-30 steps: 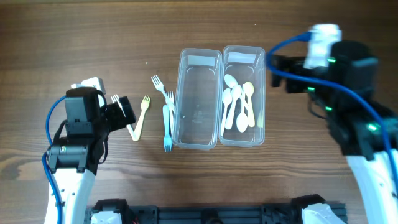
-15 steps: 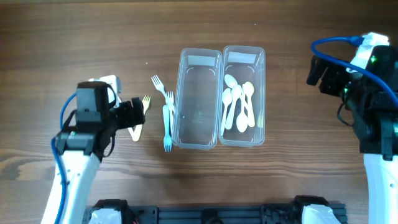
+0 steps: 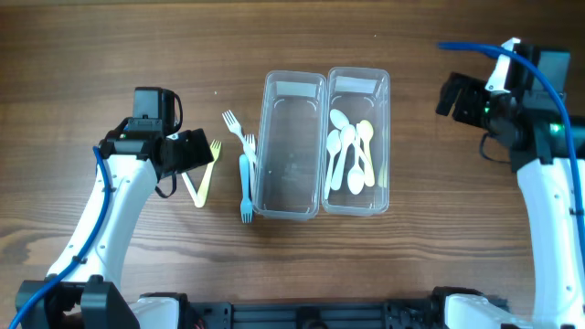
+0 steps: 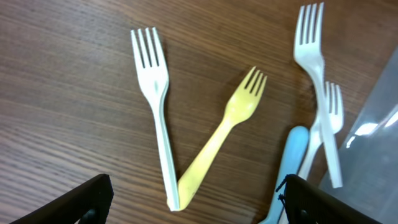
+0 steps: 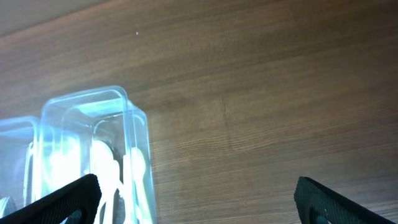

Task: Pack container

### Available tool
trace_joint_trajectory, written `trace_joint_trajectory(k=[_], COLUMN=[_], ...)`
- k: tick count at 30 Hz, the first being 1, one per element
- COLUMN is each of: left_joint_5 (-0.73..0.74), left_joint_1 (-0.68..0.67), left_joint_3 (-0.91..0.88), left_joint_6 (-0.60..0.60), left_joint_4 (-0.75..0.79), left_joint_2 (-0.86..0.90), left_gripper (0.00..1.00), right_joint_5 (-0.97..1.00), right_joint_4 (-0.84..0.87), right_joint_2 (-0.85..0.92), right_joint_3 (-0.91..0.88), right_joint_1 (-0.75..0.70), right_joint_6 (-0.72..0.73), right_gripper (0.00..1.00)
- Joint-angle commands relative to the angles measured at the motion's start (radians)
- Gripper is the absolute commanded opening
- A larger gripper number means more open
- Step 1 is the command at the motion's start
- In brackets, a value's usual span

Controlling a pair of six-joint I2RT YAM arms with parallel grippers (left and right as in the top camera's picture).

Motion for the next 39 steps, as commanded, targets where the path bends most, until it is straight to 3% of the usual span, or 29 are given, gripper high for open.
trace_joint_trajectory(k=[1,7,13,18,22,26,29,32,35,39], left_joint_5=[-0.047,-0.047,-0.046,-0.046,-0.023,0.05,0.06,0.059,0.06,0.06], left_joint_1=[0.017,0.125,0.129,0.129,0.129,0.129,0.129,0.129,0.129,0.128], left_joint_3=[0.015,0.015,0.015,0.009,0.0,0.0,0.0,0.0,0.0,0.005], left_joint_6=[-0.04,-0.055,-0.055,-0.065,-0.142,-0.217,-0.248,-0.269,-0.269,-0.222], left_joint_4=[-0.03,-0.069,-0.07,-0.098,-0.089,-0.021,0.016,0.032,0.04,0.046], left_joint_2=[0.014,0.029,0.029,0.07,0.201,0.325,0.351,0.364,0.402,0.404], left_gripper=[0.92,0.96,0.99,0.95,0.88,0.73,0.69,0.56,0.31,0.05], right_joint_5=[-0.026,-0.008,-0.008,-0.008,-0.008,-0.008,-0.008,-0.008,-0.008,-0.008], right_joint_4=[0.045,0.057,0.057,0.057,0.057,0.057,0.057,0.057,0.057,0.057], right_joint_2=[0.053,0.07,0.07,0.07,0.07,0.07,0.07,0.07,0.07,0.07], right_joint_3=[0.017,0.017,0.016,0.017,0.017,0.017,0.017,0.017,0.016,0.017], right_joint_1=[-0.004,-0.004,-0.004,-0.004,-0.004,-0.004,-0.004,-0.004,-0.004,-0.004], right_joint_6=[0.059,0.065,0.066,0.066,0.066,0.066,0.066,0.065,0.066,0.066], right_gripper=[1.0,1.0,1.0,1.0,1.0,1.0,1.0,1.0,1.0,1.0])
